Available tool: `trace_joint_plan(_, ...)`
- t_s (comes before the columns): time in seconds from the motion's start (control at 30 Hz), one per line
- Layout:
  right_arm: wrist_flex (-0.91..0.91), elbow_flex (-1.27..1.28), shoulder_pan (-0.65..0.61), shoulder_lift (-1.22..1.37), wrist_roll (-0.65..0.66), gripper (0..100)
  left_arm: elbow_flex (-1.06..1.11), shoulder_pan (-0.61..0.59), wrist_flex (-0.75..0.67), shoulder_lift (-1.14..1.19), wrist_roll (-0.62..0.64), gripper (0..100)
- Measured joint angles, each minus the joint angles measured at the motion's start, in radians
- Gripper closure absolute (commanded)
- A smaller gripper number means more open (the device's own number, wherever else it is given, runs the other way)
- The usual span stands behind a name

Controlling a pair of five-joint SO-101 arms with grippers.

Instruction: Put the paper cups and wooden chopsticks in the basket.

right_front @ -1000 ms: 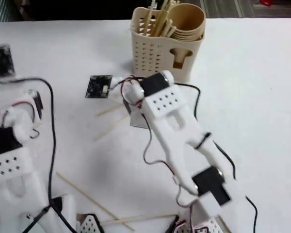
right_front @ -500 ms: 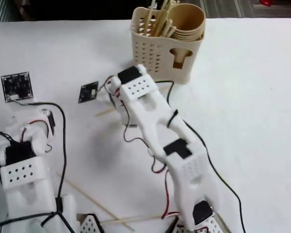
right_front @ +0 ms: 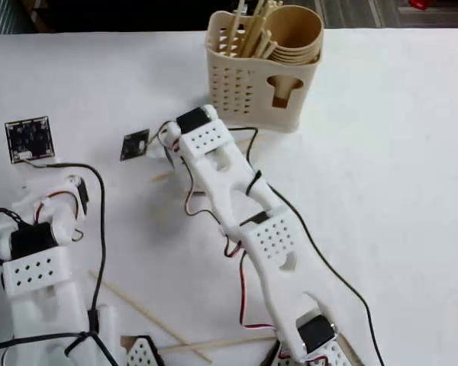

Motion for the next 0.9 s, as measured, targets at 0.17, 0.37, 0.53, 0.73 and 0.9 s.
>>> trace_joint_plan(0.17,0.011,-0.080,0.000,0.066,0.000,72.4,0.000,0.000,0.000,0.000,0.000,89)
trace_joint_plan(0.37,0.034,-0.120,0.005,0.103,-0.002,98.3,0.000,0.000,0.000,0.000,0.000,89)
trace_joint_plan(0.53,0.034,-0.121,0.005,0.104,0.000,97.9,0.000,0.000,0.000,0.000,0.000,89)
trace_joint_plan(0.73,0.034,-0.121,0.005,0.104,0.002,98.1,0.014,0.000,0.000,-0.002,0.000,89)
trace_joint_plan(0.9,0.037,-0.106,0.005,0.066,-0.071,98.1,0.014,0.000,0.000,-0.002,0.000,89)
